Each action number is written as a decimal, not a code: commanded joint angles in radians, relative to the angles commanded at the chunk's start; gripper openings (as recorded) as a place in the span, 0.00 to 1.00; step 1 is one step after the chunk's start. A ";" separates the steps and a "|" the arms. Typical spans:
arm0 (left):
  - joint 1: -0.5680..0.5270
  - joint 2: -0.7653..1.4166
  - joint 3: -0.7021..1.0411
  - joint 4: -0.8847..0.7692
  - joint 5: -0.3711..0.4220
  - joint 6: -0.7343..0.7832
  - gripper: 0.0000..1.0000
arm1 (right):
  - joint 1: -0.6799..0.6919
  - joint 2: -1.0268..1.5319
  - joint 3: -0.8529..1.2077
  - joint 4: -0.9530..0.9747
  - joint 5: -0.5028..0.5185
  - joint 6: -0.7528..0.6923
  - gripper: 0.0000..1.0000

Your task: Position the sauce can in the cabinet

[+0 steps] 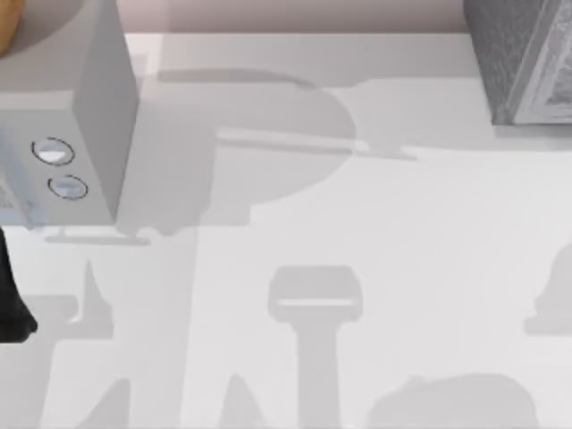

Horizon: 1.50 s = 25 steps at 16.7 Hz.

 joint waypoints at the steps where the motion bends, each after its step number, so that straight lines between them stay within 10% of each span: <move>1: 0.000 0.000 0.000 0.000 0.000 0.000 1.00 | 0.007 0.050 0.049 -0.024 0.008 0.001 0.00; 25: 0.000 0.000 0.000 0.000 0.000 0.000 1.00 | 0.172 1.235 1.760 -0.432 0.177 0.013 0.00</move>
